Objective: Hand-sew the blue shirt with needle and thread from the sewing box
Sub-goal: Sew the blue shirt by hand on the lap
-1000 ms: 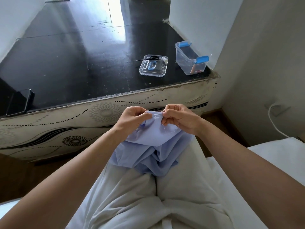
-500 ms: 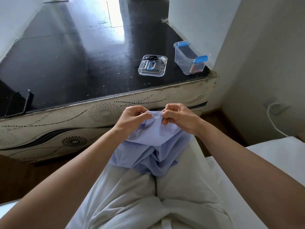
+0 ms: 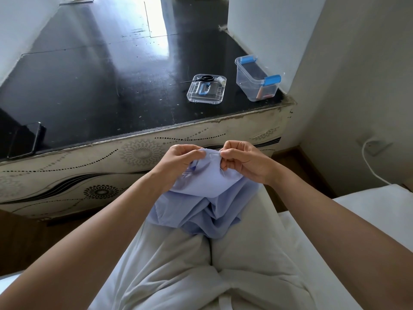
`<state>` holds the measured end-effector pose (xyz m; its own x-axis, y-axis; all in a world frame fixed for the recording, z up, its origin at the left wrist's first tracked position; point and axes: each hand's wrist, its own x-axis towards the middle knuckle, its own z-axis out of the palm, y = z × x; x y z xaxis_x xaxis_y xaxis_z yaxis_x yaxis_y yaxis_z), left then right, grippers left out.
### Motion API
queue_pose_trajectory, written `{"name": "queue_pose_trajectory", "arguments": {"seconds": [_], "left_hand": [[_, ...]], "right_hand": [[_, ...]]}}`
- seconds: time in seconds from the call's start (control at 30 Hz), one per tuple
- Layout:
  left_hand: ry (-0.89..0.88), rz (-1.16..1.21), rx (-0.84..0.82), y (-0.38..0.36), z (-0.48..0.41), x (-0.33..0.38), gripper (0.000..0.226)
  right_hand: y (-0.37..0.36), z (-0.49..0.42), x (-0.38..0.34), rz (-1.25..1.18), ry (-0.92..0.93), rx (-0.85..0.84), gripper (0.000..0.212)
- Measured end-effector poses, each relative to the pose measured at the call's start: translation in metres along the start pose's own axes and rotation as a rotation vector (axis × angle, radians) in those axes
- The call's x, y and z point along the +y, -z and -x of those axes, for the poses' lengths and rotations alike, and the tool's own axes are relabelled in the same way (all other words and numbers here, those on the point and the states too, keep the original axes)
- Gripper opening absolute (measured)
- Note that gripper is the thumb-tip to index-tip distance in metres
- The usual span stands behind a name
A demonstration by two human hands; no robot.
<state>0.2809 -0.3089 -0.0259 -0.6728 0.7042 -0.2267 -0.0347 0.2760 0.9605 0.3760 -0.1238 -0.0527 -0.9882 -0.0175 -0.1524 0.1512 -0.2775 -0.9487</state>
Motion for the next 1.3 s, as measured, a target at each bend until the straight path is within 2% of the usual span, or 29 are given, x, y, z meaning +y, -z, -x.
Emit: {"name": "queue_pose_trajectory", "arguments": {"seconds": [0.27,0.37,0.57,0.83,0.9,1.03,1.13,1.17,1.23,1.3], "left_hand": [[0.031,0.090,-0.156,0.005,0.001,-0.002,0.035],[0.070,0.142,-0.192,0.004,0.003,-0.001,0.019],[0.127,0.182,-0.210,0.004,-0.002,-0.004,0.013],[0.085,0.187,-0.142,0.006,-0.005,-0.004,0.017],[0.099,0.188,-0.157,0.005,-0.004,-0.003,0.011],[0.129,0.178,-0.137,0.000,-0.003,-0.002,0.024],[0.159,0.168,-0.046,-0.001,-0.004,-0.001,0.054],[0.165,0.171,-0.020,-0.002,-0.004,-0.001,0.055],[0.176,0.162,0.025,-0.005,-0.006,-0.001,0.033],[0.205,0.127,0.047,-0.008,-0.008,-0.002,0.032]], "right_hand": [[0.004,0.001,0.002,-0.046,-0.024,-0.041,0.014],[0.003,0.001,0.005,-0.023,-0.039,-0.043,0.015],[0.000,-0.001,0.007,0.021,-0.059,-0.025,0.033],[0.004,-0.001,0.006,-0.014,-0.025,0.040,0.026],[0.002,-0.002,0.008,0.018,-0.020,0.047,0.028],[-0.001,-0.002,0.008,0.090,0.020,0.060,0.036],[-0.002,-0.001,0.008,0.265,0.090,0.204,0.028],[-0.003,-0.001,0.007,0.319,0.134,0.266,0.022],[-0.007,-0.002,0.003,0.374,0.260,0.344,0.013],[-0.011,-0.004,-0.002,0.453,0.360,0.325,0.008]]}}
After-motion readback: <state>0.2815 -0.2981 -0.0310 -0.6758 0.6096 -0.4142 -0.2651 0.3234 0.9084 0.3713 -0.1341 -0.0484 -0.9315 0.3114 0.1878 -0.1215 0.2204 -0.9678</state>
